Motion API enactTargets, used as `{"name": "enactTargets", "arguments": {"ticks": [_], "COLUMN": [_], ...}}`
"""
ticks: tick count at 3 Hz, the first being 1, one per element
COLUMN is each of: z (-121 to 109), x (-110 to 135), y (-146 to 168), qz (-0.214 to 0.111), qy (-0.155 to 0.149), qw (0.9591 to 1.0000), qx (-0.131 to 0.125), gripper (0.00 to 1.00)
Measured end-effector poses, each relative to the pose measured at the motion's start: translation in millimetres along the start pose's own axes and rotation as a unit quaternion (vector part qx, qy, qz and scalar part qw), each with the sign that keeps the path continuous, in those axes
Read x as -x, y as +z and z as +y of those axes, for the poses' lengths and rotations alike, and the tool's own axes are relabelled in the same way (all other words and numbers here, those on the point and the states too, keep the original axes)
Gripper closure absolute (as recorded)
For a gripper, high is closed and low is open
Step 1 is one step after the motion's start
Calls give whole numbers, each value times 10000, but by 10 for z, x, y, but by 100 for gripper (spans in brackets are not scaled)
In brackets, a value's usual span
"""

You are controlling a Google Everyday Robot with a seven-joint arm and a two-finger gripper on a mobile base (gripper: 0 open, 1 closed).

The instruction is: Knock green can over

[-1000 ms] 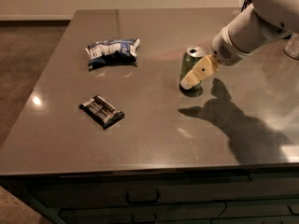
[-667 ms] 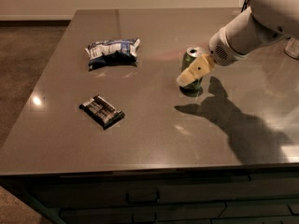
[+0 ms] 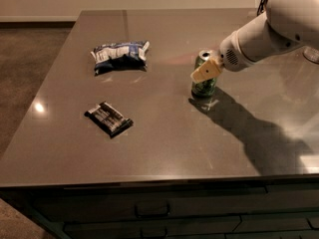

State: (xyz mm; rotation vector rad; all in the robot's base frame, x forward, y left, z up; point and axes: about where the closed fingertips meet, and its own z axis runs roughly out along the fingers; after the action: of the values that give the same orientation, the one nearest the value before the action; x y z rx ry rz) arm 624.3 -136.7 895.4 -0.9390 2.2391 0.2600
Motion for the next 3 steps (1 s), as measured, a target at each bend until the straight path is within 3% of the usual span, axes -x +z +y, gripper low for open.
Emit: {"name": "enactTargets", "arguments": {"ticks": [1,2,3], "z": [42,10,158], "x": [91,325,614], "y": [-68,-178,-86], "qz": [-60,180,841], "qy": [-111,-461,-1277], "qw": [9999,9988,9882], "qx": [53,-12,88], "gripper": [64,88,100]}}
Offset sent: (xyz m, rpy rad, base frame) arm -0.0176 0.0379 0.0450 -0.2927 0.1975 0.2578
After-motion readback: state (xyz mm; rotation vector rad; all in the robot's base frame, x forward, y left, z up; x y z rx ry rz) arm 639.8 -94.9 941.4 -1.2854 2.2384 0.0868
